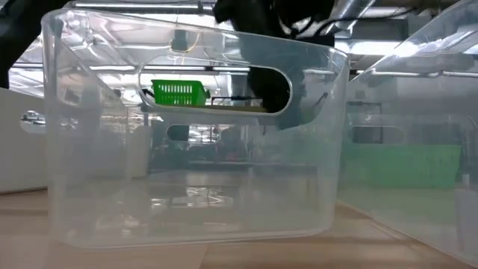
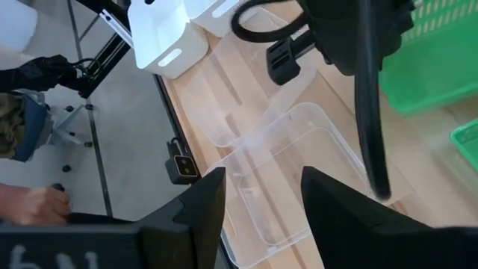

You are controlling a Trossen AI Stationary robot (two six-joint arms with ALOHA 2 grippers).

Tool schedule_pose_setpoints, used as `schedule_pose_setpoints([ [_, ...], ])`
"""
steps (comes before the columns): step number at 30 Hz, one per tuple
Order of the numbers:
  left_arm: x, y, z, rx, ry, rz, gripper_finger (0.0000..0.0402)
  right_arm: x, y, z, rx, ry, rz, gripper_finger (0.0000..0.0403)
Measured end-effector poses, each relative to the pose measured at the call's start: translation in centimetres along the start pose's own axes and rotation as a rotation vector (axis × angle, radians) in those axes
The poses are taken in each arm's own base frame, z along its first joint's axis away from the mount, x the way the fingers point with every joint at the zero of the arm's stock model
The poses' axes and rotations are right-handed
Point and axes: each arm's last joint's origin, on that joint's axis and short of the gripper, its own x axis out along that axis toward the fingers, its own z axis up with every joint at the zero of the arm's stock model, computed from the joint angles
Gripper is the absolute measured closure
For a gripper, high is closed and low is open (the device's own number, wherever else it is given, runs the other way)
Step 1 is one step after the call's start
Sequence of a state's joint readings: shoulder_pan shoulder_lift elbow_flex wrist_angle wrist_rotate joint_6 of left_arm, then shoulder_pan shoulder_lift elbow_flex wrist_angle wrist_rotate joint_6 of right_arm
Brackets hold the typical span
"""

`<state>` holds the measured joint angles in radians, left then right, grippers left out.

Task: Stack baskets on shelf by color
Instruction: Stack the left green bin on top of the green bin on the shelf

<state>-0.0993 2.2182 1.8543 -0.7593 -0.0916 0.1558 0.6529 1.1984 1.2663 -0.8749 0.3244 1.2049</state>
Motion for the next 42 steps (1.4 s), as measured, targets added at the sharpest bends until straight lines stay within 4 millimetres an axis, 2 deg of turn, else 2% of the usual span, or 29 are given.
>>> schedule_pose_setpoints([
  [6, -3.2, -0.1, 2.0, -0.04, -0.031, -0.002, 0.0401, 0.0, 0.0, 0.0, 0.0, -0.014, -0.006, 0.0202],
  [11, -6.1, -0.9, 3.2, -0.059, -0.033, -0.052, 0.0401, 0.0, 0.0, 0.0, -0.001, -0.013, -0.009, 0.0202],
  [22, -13.0, -3.4, 3.4, -0.048, 0.06, -0.14, 0.0401, 0.0, -0.1, 0.0, -0.012, -0.024, -0.018, 0.0202],
  [29, -19.7, -4.8, 1.8, -0.041, 0.0, -0.129, 0.0401, 0.0, -0.1, 0.1, -0.012, -0.025, -0.019, 0.0202],
  [35, -25.8, -4.6, -0.5, -0.043, -0.072, 0.013, 0.0401, 0.0, -0.1, 0.1, -0.016, -0.059, -0.032, 0.0202],
  [38, -28.7, -3.5, -2.5, -0.05, -0.077, 0.153, 0.0401, 0.0, -0.2, 0.2, -0.038, -0.066, -0.036, 0.0202],
  [42, -31.2, -0.6, -5.7, -0.104, -0.059, 0.304, 0.0401, 0.1, -0.3, 0.4, -0.045, -0.076, -0.043, 0.0202],
])
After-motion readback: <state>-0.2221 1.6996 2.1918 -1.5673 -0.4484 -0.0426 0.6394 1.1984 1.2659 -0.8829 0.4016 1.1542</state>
